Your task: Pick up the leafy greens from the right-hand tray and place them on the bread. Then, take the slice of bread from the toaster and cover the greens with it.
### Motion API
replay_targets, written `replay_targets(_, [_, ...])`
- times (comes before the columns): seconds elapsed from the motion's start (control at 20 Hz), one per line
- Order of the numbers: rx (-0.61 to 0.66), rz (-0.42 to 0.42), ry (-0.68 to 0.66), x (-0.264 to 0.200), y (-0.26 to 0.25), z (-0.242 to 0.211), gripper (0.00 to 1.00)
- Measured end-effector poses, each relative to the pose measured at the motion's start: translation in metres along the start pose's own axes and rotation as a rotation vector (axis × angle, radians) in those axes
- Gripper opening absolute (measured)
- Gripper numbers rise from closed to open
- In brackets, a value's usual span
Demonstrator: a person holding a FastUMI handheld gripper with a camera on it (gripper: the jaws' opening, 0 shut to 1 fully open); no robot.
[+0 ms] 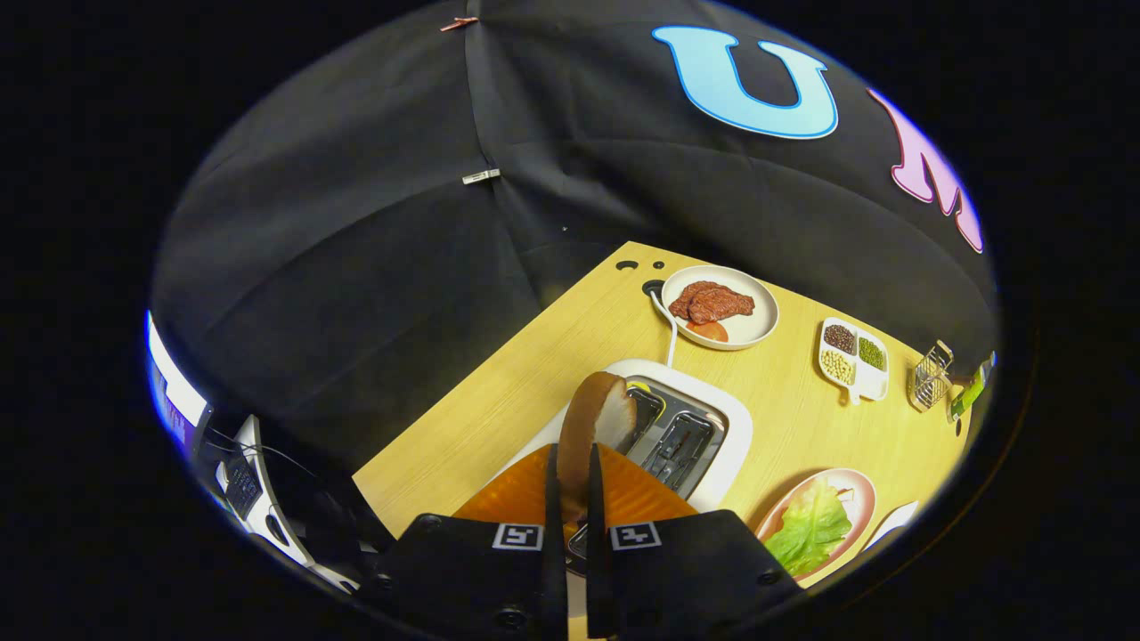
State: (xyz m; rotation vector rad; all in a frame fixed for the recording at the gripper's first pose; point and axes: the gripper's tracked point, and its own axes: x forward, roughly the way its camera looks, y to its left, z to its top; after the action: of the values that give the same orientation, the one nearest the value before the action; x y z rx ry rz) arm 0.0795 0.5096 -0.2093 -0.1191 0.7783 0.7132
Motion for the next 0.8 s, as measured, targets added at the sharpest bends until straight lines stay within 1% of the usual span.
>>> replay_targets(0.25, [0.037, 0.024, -0.064, -0.035, -0.008, 0.029, 0.12])
replay_targets(0.5, [0.091, 0.036, -0.143, -0.072, -0.030, 0.059, 0.12])
replay_targets(0.8, [0.134, -0.036, -0.195, -0.108, -0.087, 0.061, 0.12])
